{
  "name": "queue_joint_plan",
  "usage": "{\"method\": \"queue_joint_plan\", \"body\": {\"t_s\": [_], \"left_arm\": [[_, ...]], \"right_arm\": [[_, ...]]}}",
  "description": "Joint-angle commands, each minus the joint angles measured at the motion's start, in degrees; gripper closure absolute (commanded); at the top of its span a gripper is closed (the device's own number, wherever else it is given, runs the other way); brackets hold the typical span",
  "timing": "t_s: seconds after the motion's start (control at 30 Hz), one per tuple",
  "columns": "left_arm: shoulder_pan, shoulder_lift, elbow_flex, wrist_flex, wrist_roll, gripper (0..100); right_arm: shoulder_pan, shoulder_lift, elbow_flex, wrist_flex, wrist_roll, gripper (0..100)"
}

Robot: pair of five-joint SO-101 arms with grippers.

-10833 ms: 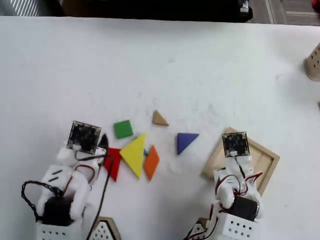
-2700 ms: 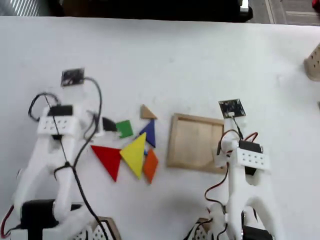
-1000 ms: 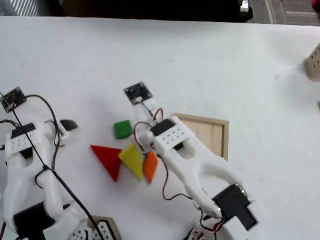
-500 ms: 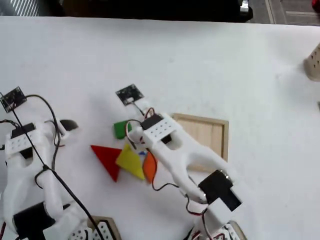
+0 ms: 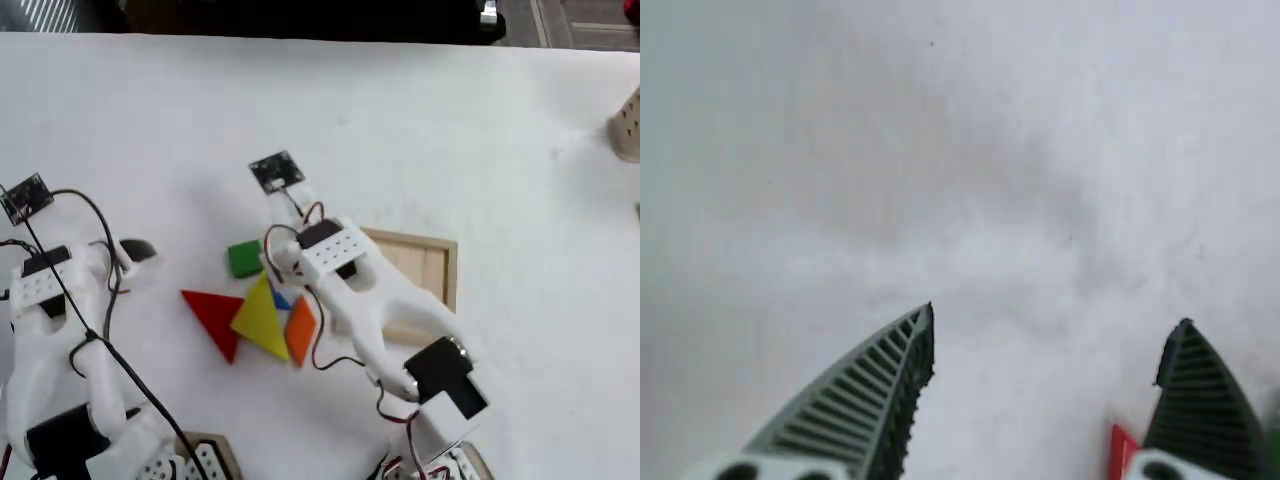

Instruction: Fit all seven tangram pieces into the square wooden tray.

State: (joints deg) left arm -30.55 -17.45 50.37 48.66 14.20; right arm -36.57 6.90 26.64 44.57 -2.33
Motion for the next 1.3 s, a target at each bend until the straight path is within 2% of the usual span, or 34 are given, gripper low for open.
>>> {"method": "queue_joint_plan", "body": {"t_s": [0.0, 0.13, 0.43, 0.8, 0.97, 1.07, 1.17, 1.27], "left_arm": [[-0.40, -2.86, -2.20, -1.32, 0.79, 65], [-0.40, -2.86, -2.11, -1.32, 0.79, 65], [-0.40, -2.86, -2.11, -1.32, 0.79, 65], [-0.31, -2.86, -2.02, -1.85, 0.70, 65], [-0.31, -2.86, -1.76, -2.81, 0.70, 65], [-0.31, -2.86, -1.76, -2.81, 0.62, 65], [-0.31, -2.86, -1.76, -2.81, 0.62, 65], [-0.31, -2.86, -1.76, -2.81, 0.53, 65]], "right_arm": [[0.92, 1.19, -5.10, -2.42, -0.62, 74.3], [1.01, 5.14, -8.18, -2.24, -0.97, 74.7], [3.21, 6.99, -10.29, 0.13, -6.95, 74.7], [2.24, 6.46, -10.02, 3.30, -7.21, 74.0], [0.75, 4.88, -10.02, 5.76, -7.03, 67.7], [0.22, 5.76, -9.76, 5.85, -6.15, 68.7], [0.31, 8.04, -10.37, 6.02, -1.93, 71.3], [0.31, 9.19, -13.10, 9.80, 0.26, 73.2]]}}
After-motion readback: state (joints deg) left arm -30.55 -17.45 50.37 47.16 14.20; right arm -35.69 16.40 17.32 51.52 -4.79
